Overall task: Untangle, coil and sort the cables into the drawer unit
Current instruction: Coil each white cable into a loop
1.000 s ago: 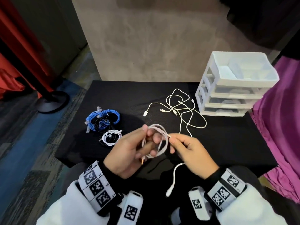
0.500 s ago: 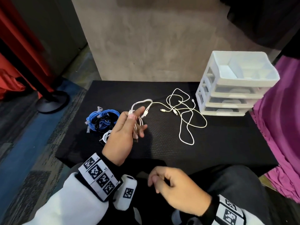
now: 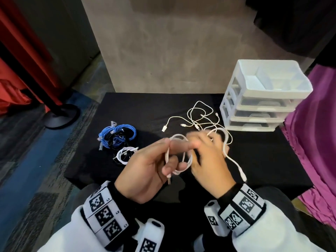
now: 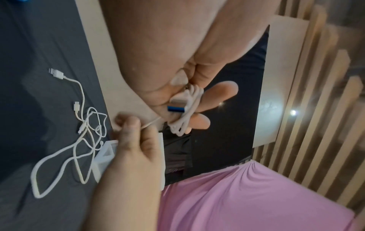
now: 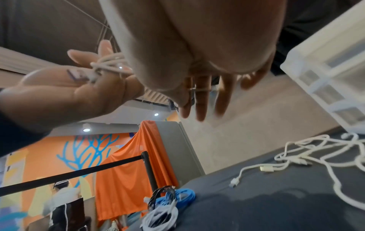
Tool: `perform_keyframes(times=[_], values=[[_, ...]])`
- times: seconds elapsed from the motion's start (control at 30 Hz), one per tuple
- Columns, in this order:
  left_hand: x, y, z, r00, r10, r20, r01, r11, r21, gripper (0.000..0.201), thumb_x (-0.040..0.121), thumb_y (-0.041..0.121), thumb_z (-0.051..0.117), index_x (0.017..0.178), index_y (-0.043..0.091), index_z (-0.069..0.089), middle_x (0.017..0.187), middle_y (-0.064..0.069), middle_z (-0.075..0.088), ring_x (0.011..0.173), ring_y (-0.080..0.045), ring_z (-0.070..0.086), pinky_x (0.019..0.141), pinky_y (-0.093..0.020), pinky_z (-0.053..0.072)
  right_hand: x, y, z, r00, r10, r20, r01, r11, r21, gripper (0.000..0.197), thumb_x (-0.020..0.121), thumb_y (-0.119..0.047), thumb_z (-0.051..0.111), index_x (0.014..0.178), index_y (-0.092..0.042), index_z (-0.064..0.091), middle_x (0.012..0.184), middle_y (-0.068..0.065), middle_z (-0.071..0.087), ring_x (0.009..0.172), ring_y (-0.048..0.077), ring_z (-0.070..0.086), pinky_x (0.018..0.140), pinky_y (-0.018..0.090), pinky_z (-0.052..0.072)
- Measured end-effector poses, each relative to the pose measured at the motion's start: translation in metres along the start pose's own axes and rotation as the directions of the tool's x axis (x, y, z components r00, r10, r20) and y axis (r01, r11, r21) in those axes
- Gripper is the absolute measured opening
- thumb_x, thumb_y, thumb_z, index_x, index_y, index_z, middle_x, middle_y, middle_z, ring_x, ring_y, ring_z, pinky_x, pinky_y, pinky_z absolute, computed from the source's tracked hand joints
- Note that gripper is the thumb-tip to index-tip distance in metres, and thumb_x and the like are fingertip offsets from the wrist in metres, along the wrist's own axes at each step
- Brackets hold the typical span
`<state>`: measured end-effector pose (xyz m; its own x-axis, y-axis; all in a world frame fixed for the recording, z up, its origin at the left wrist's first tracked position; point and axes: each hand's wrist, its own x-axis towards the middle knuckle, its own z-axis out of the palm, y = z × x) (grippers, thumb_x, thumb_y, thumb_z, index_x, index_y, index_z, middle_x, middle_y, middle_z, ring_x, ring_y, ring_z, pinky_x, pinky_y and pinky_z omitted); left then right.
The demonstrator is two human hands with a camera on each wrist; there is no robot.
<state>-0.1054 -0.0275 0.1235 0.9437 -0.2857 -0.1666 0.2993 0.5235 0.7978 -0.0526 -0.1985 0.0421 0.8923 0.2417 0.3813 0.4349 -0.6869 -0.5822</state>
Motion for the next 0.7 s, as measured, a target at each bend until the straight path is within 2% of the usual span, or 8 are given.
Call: perform_keyframes(times=[0.07, 0.13, 0.2, 0.33, 0.43, 0.5, 0.6, 0.7], values=[[0.002, 0.006, -0.002, 1.000, 0.015, -0.008, -0.015, 0.993, -0.121, 0.031, 0.105, 0.027, 0.038, 0.082, 0.014, 0.054, 0.125, -0.022, 0.066, 0.061, -0.013, 0.054, 0.082, -0.028, 0.057, -0.010, 0.003, 0.008, 0.993, 0.038, 0.115, -0.055, 0.987, 0.150, 0.013, 0.105, -0.025, 0.053, 0.100, -0.030, 0.063, 0.096, -0.012, 0.066, 0.094, 0.014, 0.062, 0.089, 0.048, 0.051], [0.009, 0.004, -0.007, 0.994, 0.077, -0.072, -0.087, 0.987, -0.135, 0.028, 0.106, 0.026, 0.038, 0.087, 0.012, 0.054, 0.111, -0.023, 0.063, 0.078, -0.019, 0.058, 0.087, -0.029, 0.057, -0.026, -0.002, 0.013, 0.970, 0.076, 0.231, -0.127, 0.968, 0.215, 0.015, 0.106, -0.027, 0.052, 0.092, -0.030, 0.056, 0.081, -0.010, 0.065, 0.078, 0.010, 0.064, 0.079, 0.046, 0.054], [0.016, -0.008, -0.010, 0.967, 0.163, -0.194, -0.181, 0.980, -0.080, 0.024, 0.107, 0.019, 0.039, 0.094, 0.007, 0.054, 0.094, -0.019, 0.065, 0.087, -0.025, 0.052, 0.093, -0.033, 0.055, -0.042, -0.010, 0.016, 0.949, 0.084, 0.303, -0.156, 0.962, 0.222, 0.015, 0.105, -0.034, 0.050, 0.092, -0.028, 0.055, 0.078, -0.011, 0.068, 0.075, 0.010, 0.066, 0.077, 0.044, 0.054], [0.029, -0.032, -0.021, 0.867, 0.316, -0.385, -0.256, 0.946, 0.200, 0.027, 0.110, 0.015, 0.036, 0.114, 0.002, 0.060, 0.074, -0.010, 0.065, 0.078, -0.015, 0.067, 0.102, -0.037, 0.051, -0.060, -0.021, 0.009, 0.901, 0.106, 0.421, -0.171, 0.978, 0.120, 0.029, 0.094, -0.052, 0.037, 0.095, -0.027, 0.052, 0.079, -0.003, 0.070, 0.076, 0.024, 0.069, 0.071, 0.045, 0.055], [0.032, -0.044, -0.032, 0.837, 0.455, -0.303, -0.220, 0.788, 0.575, 0.026, 0.111, 0.018, 0.034, 0.123, 0.003, 0.051, 0.106, -0.003, 0.071, 0.084, -0.016, 0.073, 0.100, -0.031, 0.054, -0.064, -0.026, -0.004, 0.902, 0.050, 0.429, -0.105, 0.989, 0.104, 0.020, 0.095, -0.044, 0.039, 0.095, -0.028, 0.051, 0.085, -0.006, 0.068, 0.080, 0.021, 0.066, 0.073, 0.044, 0.054], [0.030, -0.051, -0.039, 0.865, 0.467, -0.184, -0.187, 0.639, 0.747, 0.025, 0.110, 0.027, 0.035, 0.120, 0.008, 0.048, 0.126, 0.012, 0.063, 0.086, -0.015, 0.075, 0.096, -0.037, 0.055, -0.062, -0.025, -0.012, 0.933, -0.012, 0.360, -0.022, 0.996, 0.090, 0.018, 0.098, -0.041, 0.040, 0.095, -0.029, 0.053, 0.088, -0.009, 0.065, 0.085, 0.018, 0.065, 0.075, 0.044, 0.053], [0.026, -0.058, -0.047, 0.942, 0.334, -0.032, -0.115, 0.410, 0.905, 0.025, 0.107, 0.043, 0.037, 0.119, 0.027, 0.051, 0.098, 0.012, 0.073, 0.081, -0.009, 0.073, 0.086, -0.045, 0.056, -0.050, -0.015, -0.023, 0.962, -0.076, 0.263, 0.060, 0.996, 0.067, 0.017, 0.105, -0.036, 0.047, 0.097, -0.030, 0.061, 0.092, -0.012, 0.060, 0.088, 0.014, 0.064, 0.078, 0.043, 0.054], [0.020, -0.054, -0.042, 0.992, 0.124, 0.028, -0.076, 0.399, 0.914, 0.023, 0.109, 0.034, 0.041, 0.092, 0.023, 0.053, 0.069, -0.001, 0.067, 0.065, -0.013, 0.064, 0.075, -0.043, 0.052, -0.036, -0.008, -0.031, 0.957, -0.186, 0.223, 0.186, 0.982, 0.022, 0.015, 0.105, -0.031, 0.054, 0.105, -0.032, 0.069, 0.101, -0.015, 0.065, 0.095, 0.012, 0.064, 0.087, 0.038, 0.051]])
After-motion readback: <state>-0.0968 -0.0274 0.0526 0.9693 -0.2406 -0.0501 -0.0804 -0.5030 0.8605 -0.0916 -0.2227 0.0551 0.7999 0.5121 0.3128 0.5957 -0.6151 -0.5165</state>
